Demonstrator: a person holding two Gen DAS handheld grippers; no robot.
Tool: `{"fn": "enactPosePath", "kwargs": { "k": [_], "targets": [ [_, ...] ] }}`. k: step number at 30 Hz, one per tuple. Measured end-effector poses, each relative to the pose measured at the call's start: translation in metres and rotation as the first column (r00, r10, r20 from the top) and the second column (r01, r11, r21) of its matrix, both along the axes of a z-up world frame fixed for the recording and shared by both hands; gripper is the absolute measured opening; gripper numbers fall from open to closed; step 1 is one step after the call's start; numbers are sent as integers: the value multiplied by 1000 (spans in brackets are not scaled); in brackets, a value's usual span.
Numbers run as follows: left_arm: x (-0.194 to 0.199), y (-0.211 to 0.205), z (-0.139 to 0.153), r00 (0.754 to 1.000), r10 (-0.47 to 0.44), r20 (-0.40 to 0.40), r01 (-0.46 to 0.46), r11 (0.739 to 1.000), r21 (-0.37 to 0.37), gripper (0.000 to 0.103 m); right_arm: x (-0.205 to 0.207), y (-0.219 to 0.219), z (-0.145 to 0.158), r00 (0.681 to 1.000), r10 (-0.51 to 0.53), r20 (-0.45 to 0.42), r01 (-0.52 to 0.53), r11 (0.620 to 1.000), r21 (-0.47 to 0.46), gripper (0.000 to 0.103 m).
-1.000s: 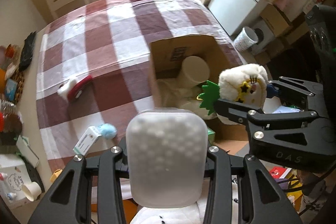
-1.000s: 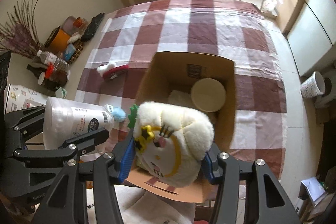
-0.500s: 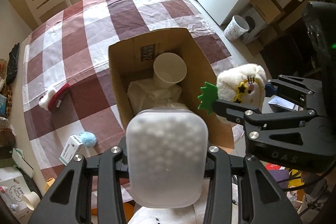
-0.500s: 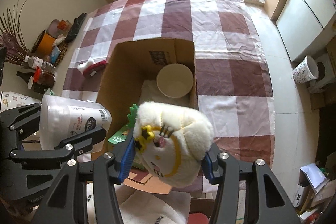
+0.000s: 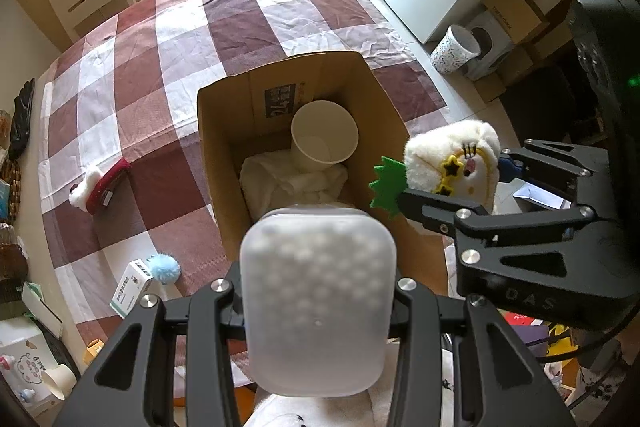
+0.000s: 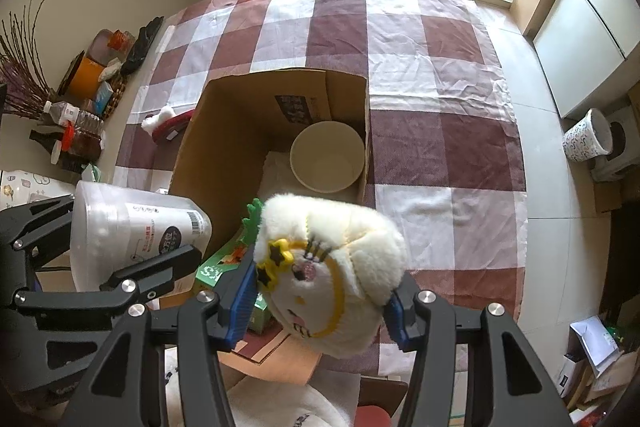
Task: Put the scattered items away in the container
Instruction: 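Lower the container and doll into the box and open both tools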
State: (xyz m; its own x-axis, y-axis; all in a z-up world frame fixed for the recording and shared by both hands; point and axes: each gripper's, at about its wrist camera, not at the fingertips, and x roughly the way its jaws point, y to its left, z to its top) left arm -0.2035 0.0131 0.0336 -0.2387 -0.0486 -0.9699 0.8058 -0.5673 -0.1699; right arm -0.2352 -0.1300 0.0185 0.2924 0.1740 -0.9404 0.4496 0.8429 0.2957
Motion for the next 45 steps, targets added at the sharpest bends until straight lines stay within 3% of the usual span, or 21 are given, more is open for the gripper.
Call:
{"fn": "enactPosePath", "kwargs": {
  "k": [6, 15, 38, 41, 43, 45],
  "targets": [
    [0, 2, -1, 1000, -9, 14, 9, 1000, -12, 42, 7, -2, -5, 1000, 4, -4, -4, 1000, 4, 55],
    [4, 7, -19, 999, -20, 29, 19, 999, 31, 42, 18, 0, -8, 1000, 21, -7, -20, 1000, 9, 55],
    [0, 7, -22, 999, -37, 25, 36, 998, 50, 42, 35, 9, -2, 1000, 28, 14, -28, 1000, 10, 55],
    [1, 7, -18, 999, -33, 17, 32, 998, 47, 54, 37, 9, 1, 999, 21, 27, -22, 1000, 21, 57],
    [1, 7, -13, 999, -29, 15, 28, 999, 28, 69, 38, 8, 4, 999, 7, 34, -8, 1000, 30, 58],
    [1, 6, -9, 1000, -28, 14, 28, 999, 19, 70, 37, 6, 9, 999, -8, 47, 7, 1000, 27, 58]
  ]
}}
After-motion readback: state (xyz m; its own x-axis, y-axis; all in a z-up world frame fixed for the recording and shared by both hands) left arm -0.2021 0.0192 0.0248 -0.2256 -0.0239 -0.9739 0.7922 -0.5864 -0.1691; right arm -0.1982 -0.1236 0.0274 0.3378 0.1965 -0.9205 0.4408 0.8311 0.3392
